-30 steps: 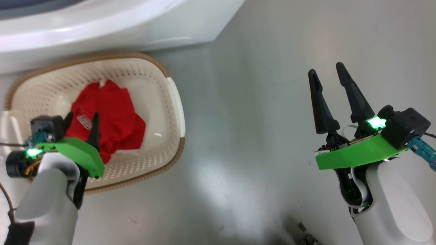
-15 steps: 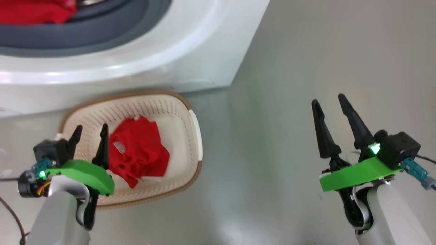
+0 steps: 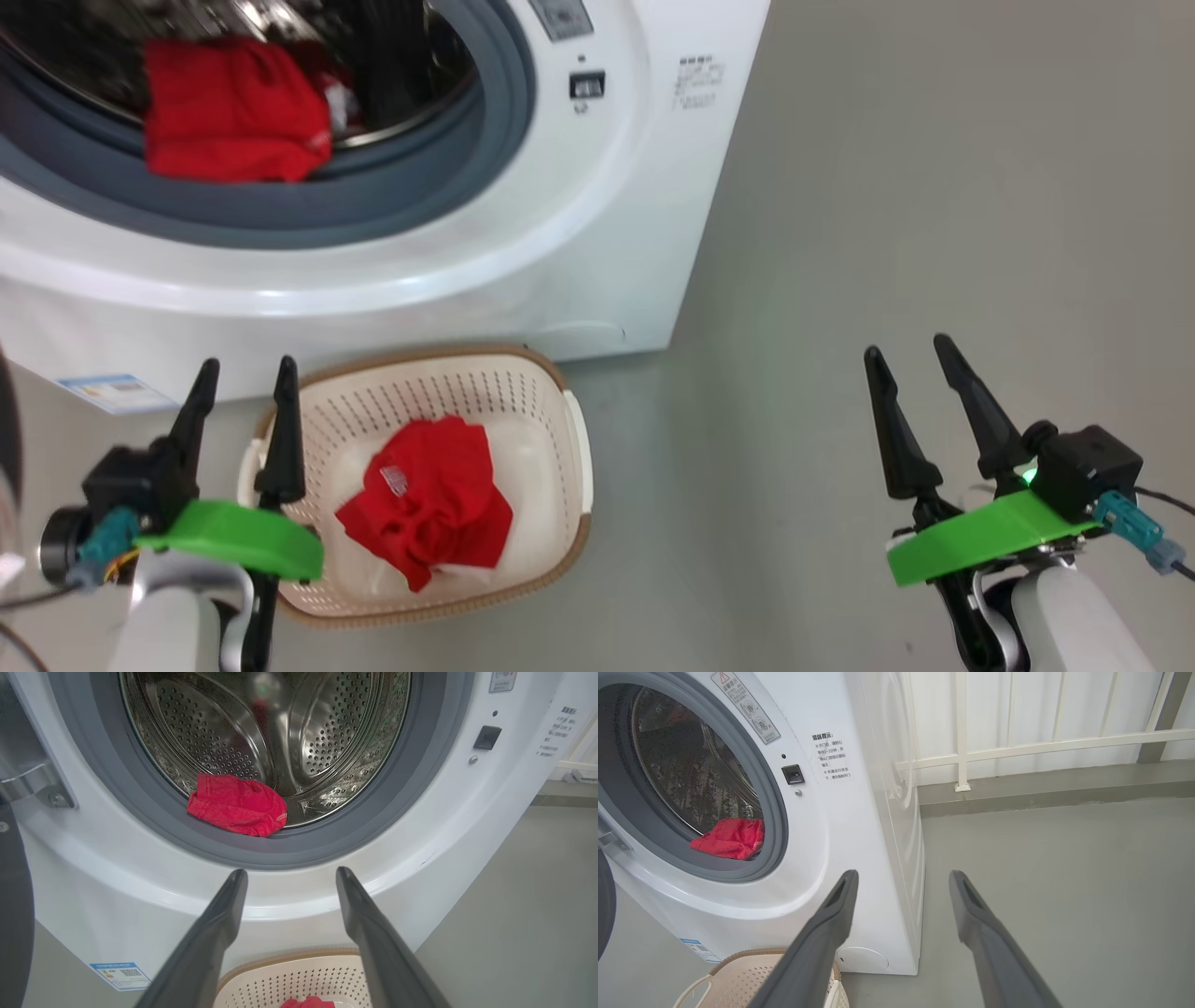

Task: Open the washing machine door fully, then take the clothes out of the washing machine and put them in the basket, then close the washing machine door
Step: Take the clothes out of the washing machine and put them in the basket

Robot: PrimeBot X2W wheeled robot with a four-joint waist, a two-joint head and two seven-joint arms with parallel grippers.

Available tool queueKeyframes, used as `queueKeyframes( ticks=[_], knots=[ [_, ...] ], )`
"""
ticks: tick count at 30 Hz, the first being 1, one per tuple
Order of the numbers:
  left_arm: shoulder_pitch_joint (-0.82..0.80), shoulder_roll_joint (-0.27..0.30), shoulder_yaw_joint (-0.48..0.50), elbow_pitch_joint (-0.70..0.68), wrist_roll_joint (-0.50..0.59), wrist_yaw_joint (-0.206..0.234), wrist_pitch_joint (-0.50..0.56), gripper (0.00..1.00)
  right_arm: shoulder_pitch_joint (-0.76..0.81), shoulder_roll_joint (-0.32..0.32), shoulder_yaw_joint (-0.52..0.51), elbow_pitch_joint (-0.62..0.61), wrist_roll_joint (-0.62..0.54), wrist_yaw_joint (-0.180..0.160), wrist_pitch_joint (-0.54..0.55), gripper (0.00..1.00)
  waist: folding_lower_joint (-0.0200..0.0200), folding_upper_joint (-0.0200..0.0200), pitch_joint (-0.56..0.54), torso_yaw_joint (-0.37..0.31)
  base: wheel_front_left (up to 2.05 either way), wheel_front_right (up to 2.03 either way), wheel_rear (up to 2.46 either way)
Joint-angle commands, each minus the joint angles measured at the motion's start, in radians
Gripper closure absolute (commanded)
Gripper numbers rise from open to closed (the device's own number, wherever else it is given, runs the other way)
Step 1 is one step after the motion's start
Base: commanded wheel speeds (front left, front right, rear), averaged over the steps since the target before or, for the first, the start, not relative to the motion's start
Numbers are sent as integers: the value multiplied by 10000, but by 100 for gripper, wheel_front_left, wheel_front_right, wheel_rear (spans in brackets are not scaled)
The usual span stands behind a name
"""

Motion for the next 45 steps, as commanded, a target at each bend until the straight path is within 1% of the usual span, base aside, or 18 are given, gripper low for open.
queueKeyframes(
  ticks=[1,12,20,25,32,45],
  knots=[
    [369,166,389,-592,231,-38,-51,0,176,-82,197,-193,-107,62,-65,0,0,0,-678,257,0,0,0],
    [2257,-148,590,-2626,794,-49,-51,0,917,-291,109,-274,-40,62,-65,0,0,0,-1642,410,0,0,0],
    [3311,-248,757,-3497,838,-38,-51,0,1439,-396,-11,-379,-3,62,-65,0,0,0,-2080,457,0,0,0],
    [4262,-288,881,-4102,858,104,-51,0,1805,-456,-69,-433,36,62,-65,0,0,0,-2313,437,0,0,0],
    [4883,-306,918,-4573,728,267,-51,0,2091,-466,-200,-545,41,62,-65,0,0,0,-2399,484,0,0,0],
    [4919,-312,714,-4734,469,428,-51,0,2033,-459,-217,-578,35,62,-65,0,0,0,-2274,523,0,0,0]
  ],
)
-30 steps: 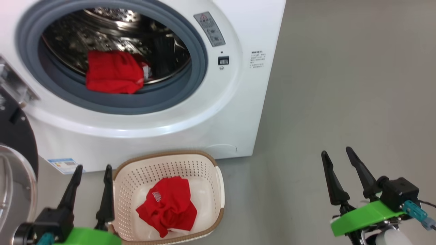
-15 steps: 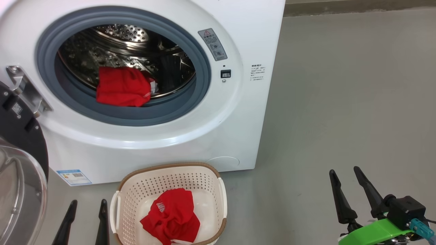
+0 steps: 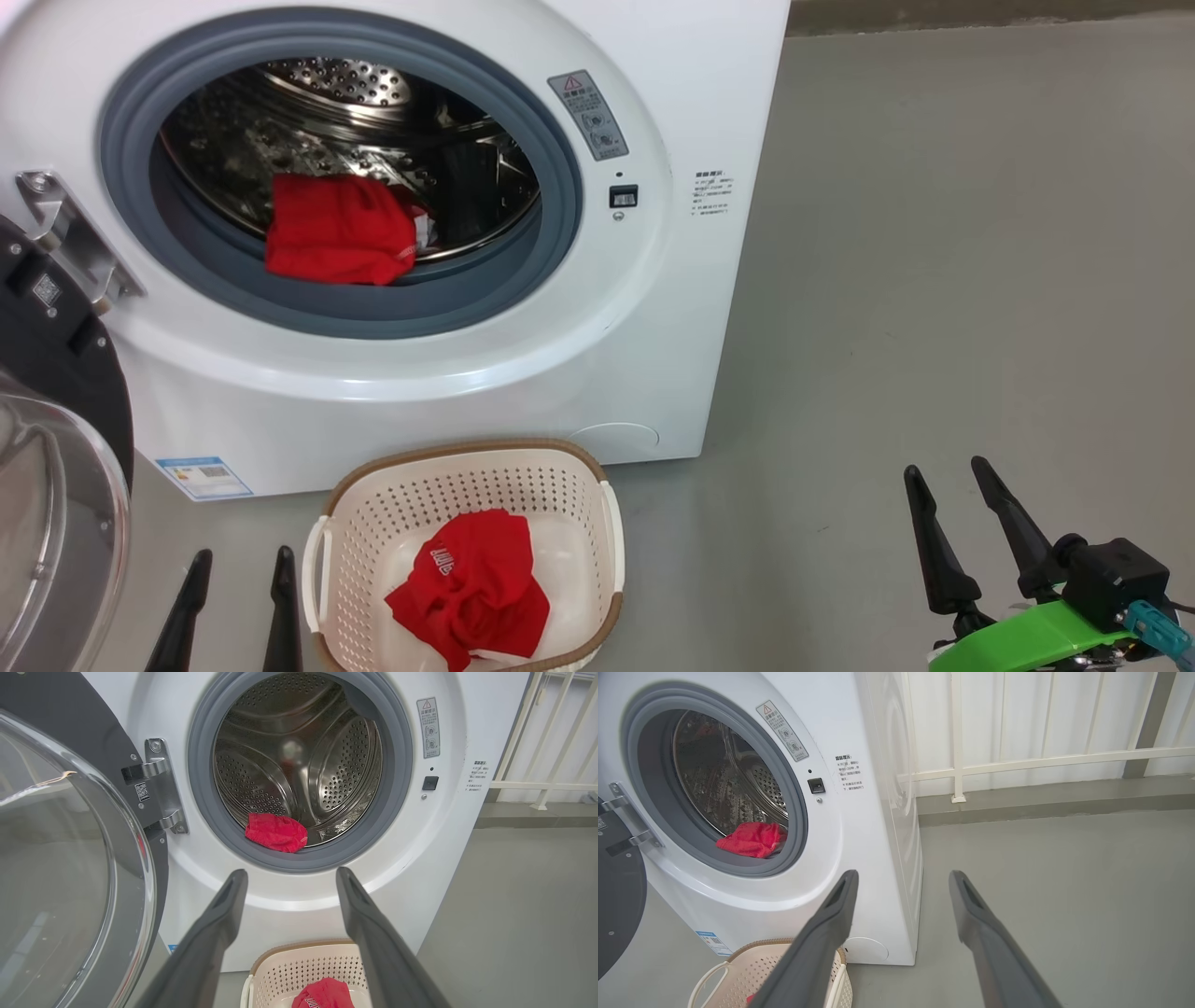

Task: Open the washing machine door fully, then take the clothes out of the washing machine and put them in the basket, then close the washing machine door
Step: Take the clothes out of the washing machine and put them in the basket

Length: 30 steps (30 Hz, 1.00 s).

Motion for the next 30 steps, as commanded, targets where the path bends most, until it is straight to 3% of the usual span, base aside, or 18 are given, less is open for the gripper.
queueKeyframes(
  ticks=[1,6,16,30],
  knots=[
    [-168,48,277,-302,-24,71,-51,0,-164,-121,188,-281,20,62,-65,0,0,0,20,1,0,0,0],
    [-268,48,105,-175,-43,43,-51,0,-218,-81,191,-275,20,62,-65,0,0,0,105,-10,0,0,0],
    [-2441,241,-516,1655,380,-109,-51,0,-731,89,149,-371,-11,62,-65,0,0,0,1033,-11,0,0,0],
    [-8363,1205,-1484,5528,1350,-113,248,0,-2109,331,347,-551,35,62,-65,0,0,0,3463,-548,0,0,0]
  ],
)
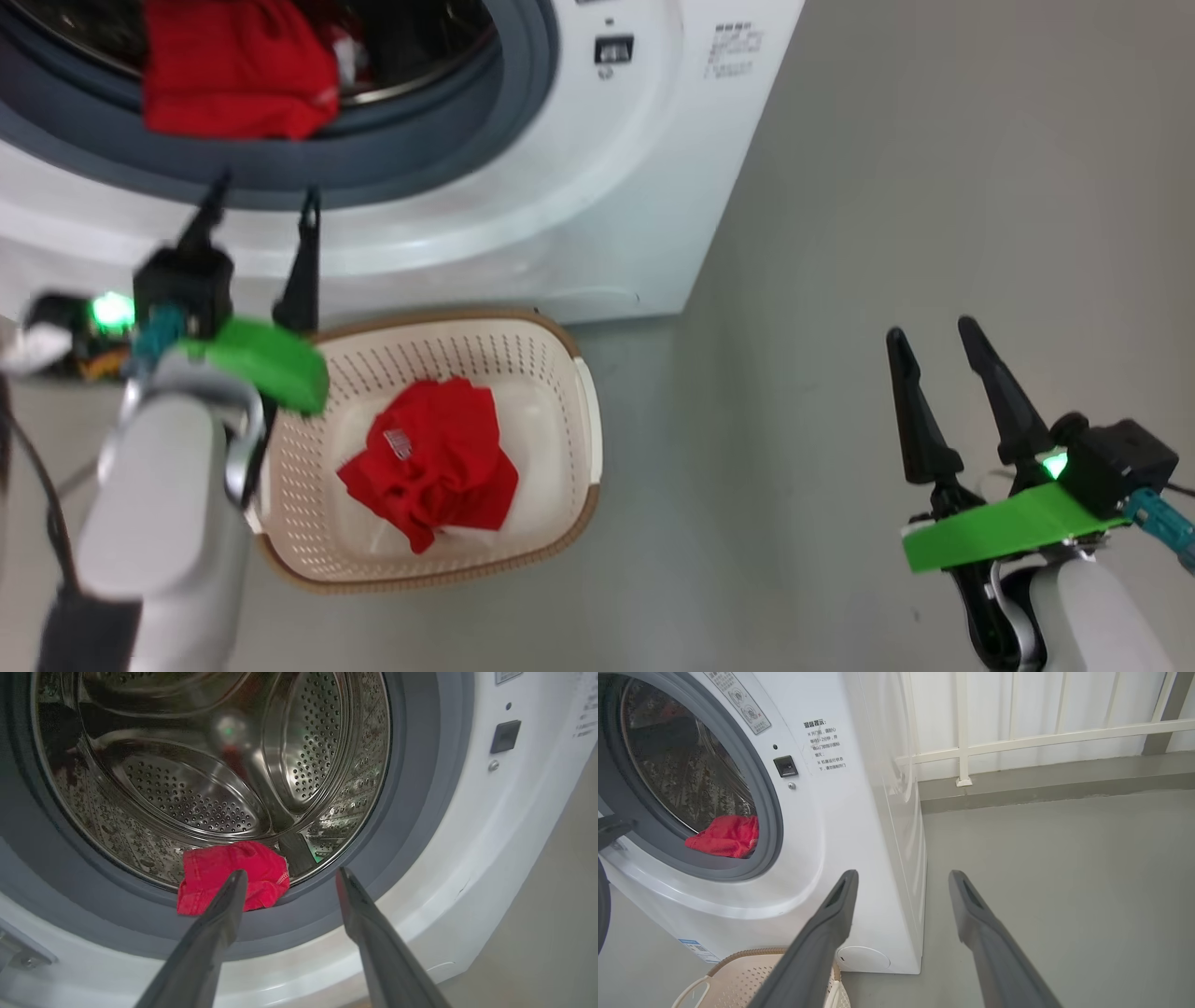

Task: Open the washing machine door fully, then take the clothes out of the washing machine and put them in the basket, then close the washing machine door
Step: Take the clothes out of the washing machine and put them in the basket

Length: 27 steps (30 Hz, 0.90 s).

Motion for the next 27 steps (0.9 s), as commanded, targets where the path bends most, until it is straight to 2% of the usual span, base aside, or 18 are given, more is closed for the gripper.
queueKeyframes(
  ticks=[1,13,20,27],
  knots=[
    [-693,442,114,192,203,54,85,0,-279,-2,301,-281,111,62,-65,0,0,-1,889,-360,0,0,0],
    [-4632,899,-1313,3766,1667,230,1019,0,-1051,3,739,-368,618,62,-65,0,0,-1,1947,-768,0,0,0],
    [-5903,1409,-2037,5358,2377,291,1365,0,-1237,4,1010,-435,871,62,-65,0,0,-1,2266,-1149,0,0,0],
    [-6764,2032,-2343,6153,2641,470,1570,0,-1304,4,1141,-507,1073,62,-65,0,0,-1,2600,-1524,0,0,0]
  ],
)
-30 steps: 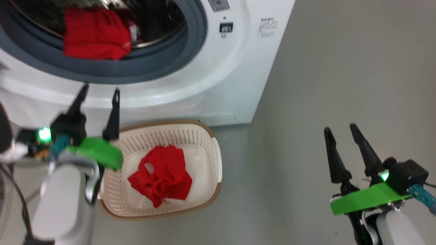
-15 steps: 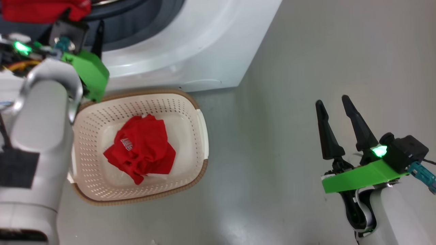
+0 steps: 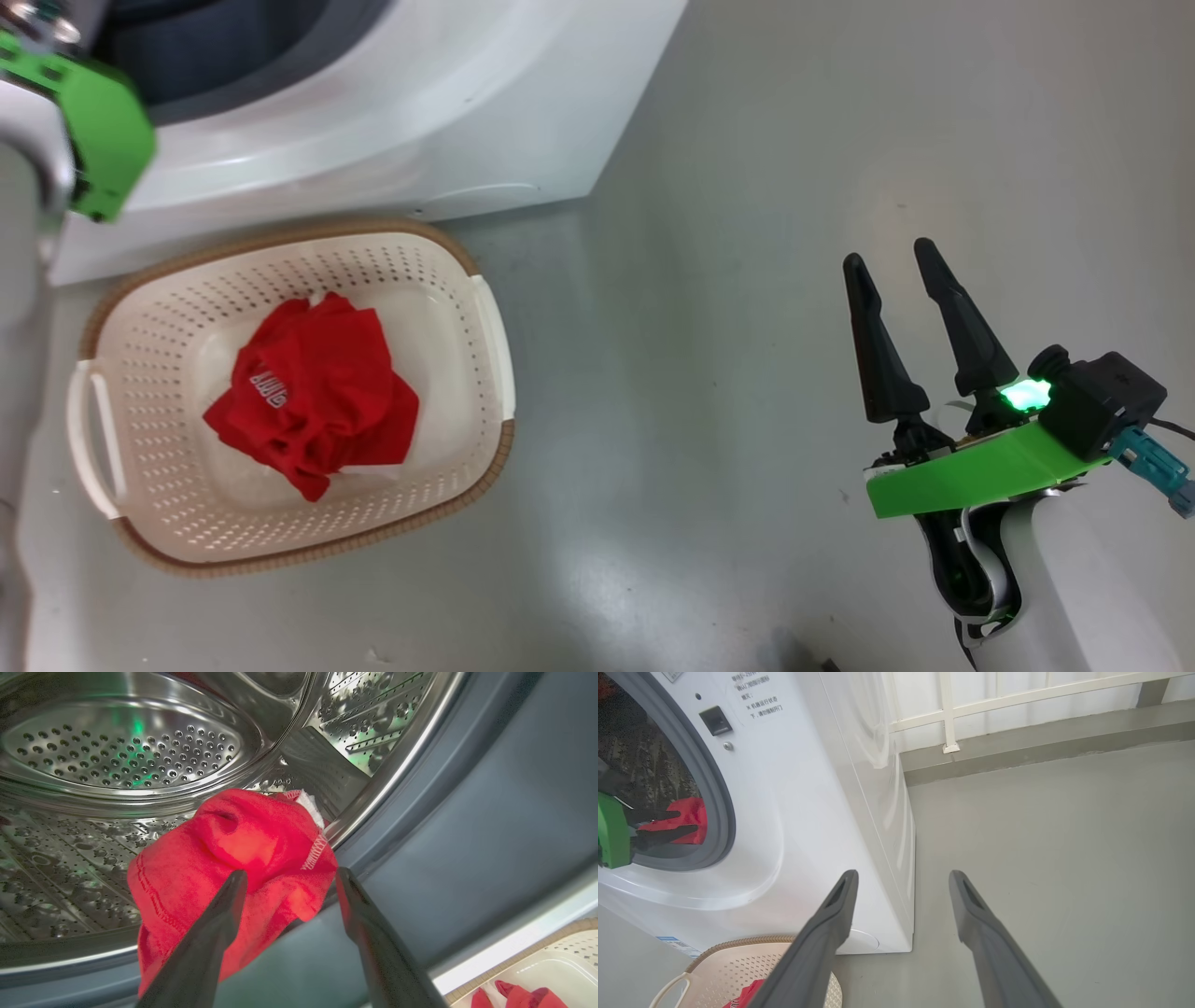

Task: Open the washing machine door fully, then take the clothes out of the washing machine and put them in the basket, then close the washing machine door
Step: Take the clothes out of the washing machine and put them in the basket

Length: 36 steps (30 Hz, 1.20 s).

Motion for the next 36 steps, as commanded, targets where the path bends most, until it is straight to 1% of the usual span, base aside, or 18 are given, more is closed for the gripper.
queueKeyframes(
  ticks=[1,12,19,20,21,22,23,25,26,31,36],
  knots=[
    [-372,638,49,-59,94,116,43,0,-11,4,251,-280,148,62,-65,0,0,0,255,-248,0,0,0],
    [-814,1027,-75,266,-71,-28,234,0,-41,4,305,-356,288,62,-65,0,0,0,529,-505,0,0,0],
    [-891,1276,-226,349,-121,142,359,0,-111,5,323,-399,321,62,-65,0,0,0,619,-579,0,0,0],
    [-901,1301,-255,354,-117,174,341,6,-123,5,327,-405,325,62,-65,0,0,0,629,-585,0,0,0],
    [-915,1322,-285,357,-112,217,296,16,-132,5,329,-417,329,62,-65,0,0,0,638,-589,0,0,0],
    [-922,1332,-308,361,-119,241,262,53,-138,5,329,-428,331,62,-65,0,0,0,642,-591,0,0,0],
    [-925,1334,-325,365,-133,255,244,65,-140,5,326,-438,333,62,-65,0,0,0,645,-590,0,0,0],
    [-928,1325,-354,373,-168,282,213,96,-149,5,313,-446,330,62,-65,0,0,0,644,-577,0,0,0],
    [-929,1314,-354,376,-201,293,184,100,-155,5,305,-445,327,62,-65,0,0,0,641,-566,0,0,0],
    [-876,1204,-301,387,-438,360,-130,100,-183,5,245,-397,306,62,-65,0,0,0,541,-478,0,0,0],
    [-607,843,151,392,-1132,387,-960,100,-136,5,131,-349,238,62,-65,0,0,0,177,-289,0,0,0]
  ],
)
